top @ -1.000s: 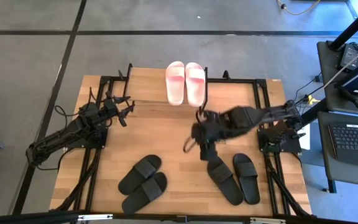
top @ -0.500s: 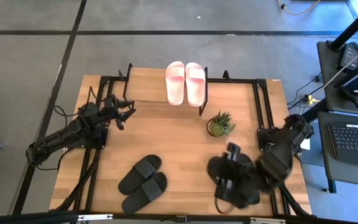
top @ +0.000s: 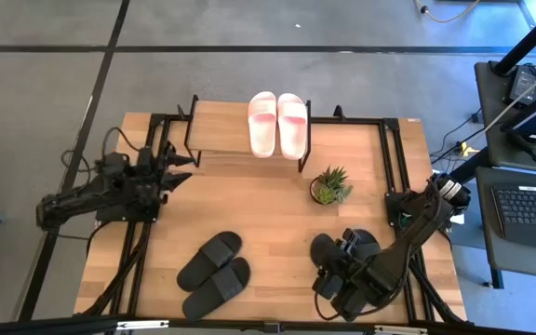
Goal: Pick and place slides into the shelf
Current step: Put the black slide under the shelf
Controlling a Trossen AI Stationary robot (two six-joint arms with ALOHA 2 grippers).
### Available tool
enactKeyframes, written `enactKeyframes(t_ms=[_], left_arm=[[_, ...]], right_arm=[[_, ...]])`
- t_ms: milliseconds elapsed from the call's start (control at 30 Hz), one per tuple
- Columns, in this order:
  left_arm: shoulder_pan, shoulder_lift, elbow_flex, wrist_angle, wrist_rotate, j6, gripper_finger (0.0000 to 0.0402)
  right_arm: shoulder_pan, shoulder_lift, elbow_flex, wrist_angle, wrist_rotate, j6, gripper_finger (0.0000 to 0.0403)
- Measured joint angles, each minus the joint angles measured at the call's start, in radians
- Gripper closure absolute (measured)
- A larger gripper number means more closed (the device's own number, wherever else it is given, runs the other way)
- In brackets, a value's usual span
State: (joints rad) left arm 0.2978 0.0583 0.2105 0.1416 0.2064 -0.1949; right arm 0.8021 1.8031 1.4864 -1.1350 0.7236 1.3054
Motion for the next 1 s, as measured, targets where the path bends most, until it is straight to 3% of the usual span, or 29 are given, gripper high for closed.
enactKeyframes(t_ms=[167,433,767,1000], left_arm=[[-0.149,0.151,0.158,-0.1,-0.074,0.122,0.02],[-0.411,0.519,0.409,-0.385,-0.232,0.281,0.0211],[-0.727,0.838,0.685,-0.771,-0.448,0.206,0.0212],[-0.919,1.049,0.724,-0.8,-0.489,0.068,0.0212]], right_arm=[[-0.023,0.0,-0.006,-0.002,0.099,-0.004,0.0197],[-0.053,-0.001,-0.05,0.077,0.106,-0.031,0.0197],[-0.123,0.0,-0.242,0.422,0.014,-0.164,0.0197],[-0.184,0.0,-0.252,0.432,-0.016,-0.289,0.0197]])
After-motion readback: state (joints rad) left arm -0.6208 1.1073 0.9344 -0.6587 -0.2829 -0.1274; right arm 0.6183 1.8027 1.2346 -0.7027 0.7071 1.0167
